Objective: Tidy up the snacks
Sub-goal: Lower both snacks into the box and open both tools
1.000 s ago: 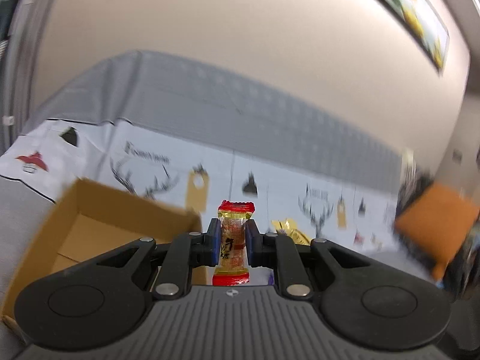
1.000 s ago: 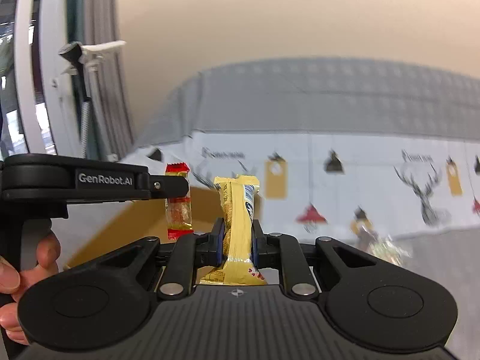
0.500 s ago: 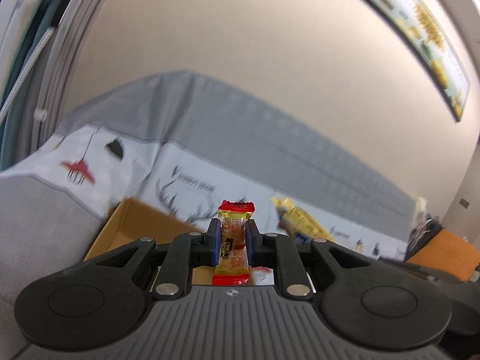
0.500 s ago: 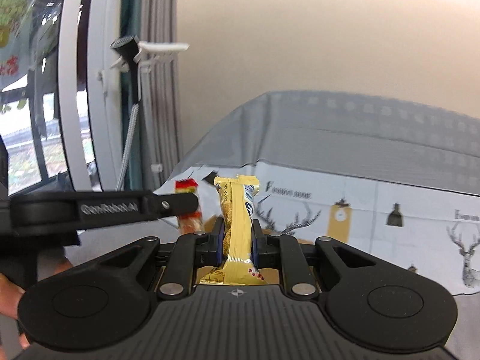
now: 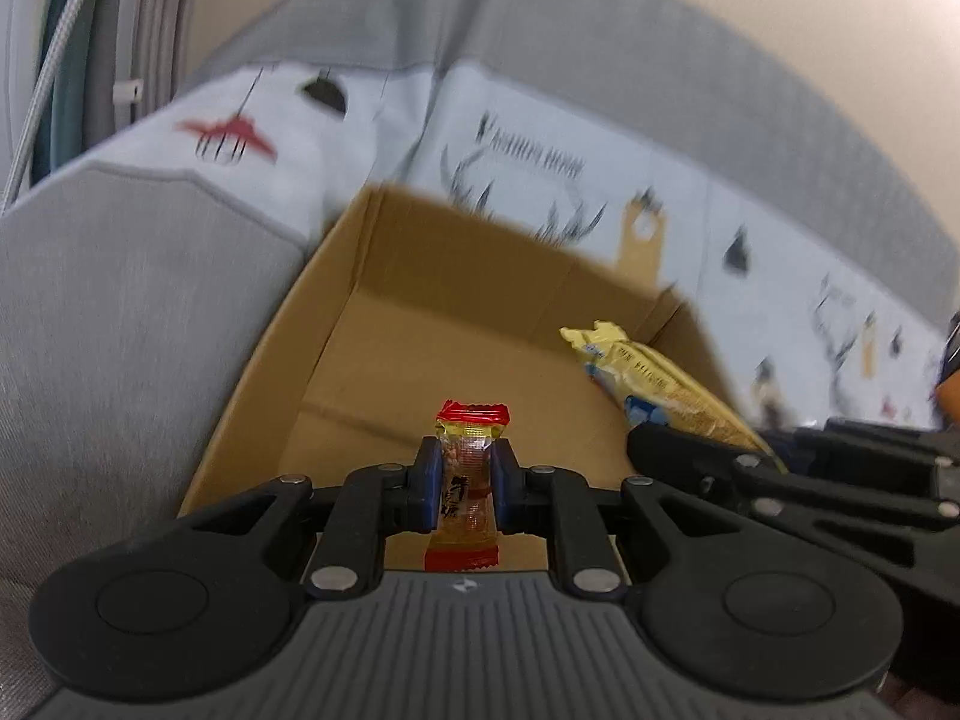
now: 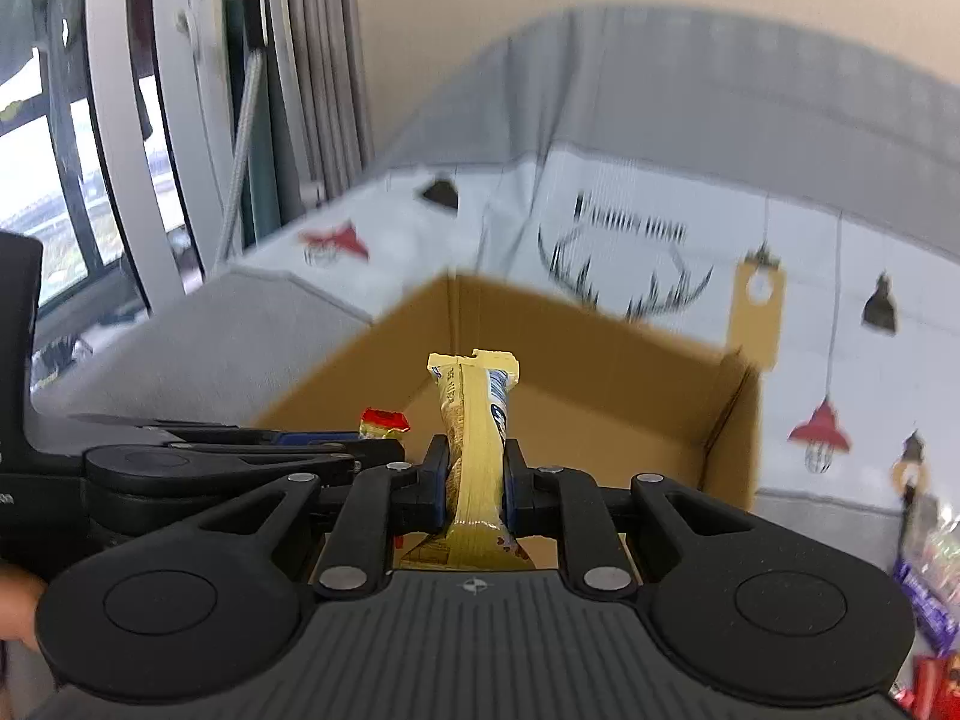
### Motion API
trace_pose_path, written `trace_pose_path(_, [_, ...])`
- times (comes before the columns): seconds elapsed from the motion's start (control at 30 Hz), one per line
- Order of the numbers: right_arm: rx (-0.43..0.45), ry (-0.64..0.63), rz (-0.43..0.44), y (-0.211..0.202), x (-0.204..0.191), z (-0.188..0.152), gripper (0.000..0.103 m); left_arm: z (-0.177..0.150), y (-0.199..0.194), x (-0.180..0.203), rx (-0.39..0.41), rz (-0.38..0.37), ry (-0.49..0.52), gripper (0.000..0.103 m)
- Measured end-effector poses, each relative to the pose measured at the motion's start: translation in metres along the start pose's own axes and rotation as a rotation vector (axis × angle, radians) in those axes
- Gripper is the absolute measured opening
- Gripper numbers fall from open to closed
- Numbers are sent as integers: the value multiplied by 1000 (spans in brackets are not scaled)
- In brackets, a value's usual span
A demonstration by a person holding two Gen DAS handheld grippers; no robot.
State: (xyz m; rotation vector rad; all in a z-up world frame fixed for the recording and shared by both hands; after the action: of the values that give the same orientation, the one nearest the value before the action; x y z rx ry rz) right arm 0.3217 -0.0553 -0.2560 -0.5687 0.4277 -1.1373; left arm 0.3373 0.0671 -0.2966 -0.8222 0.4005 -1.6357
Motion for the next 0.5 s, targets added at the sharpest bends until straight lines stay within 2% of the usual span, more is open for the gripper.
trace_pose_path(0.17, [-87,34,-3,31,-4,-23,18,-14,20,-14,-65,24,12,18])
trace_pose_path(0.33, [-158,63,19,49,-8,-45,18,-21,23,-18,-75,37,27,18])
trace_pose_path(0.43, [-171,60,25,51,-11,-49,18,-19,23,-16,-69,43,31,18])
trace_pose_path(0.5, [-170,63,29,50,-11,-49,18,-18,22,-18,-59,73,30,20])
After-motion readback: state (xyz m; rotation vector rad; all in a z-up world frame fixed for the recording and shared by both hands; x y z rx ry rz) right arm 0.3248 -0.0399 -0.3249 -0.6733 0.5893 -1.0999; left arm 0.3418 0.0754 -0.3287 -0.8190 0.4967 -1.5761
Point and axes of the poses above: each gripper's, at about its wrist camera, not at the fingertips, and y roughly the way its jaws point, x to its right, z to its top, the point moved 8 cm from there along y, roughly the way its jaws point, and after that the axes turned 5 degrees about -y, right-handed, at the moved point
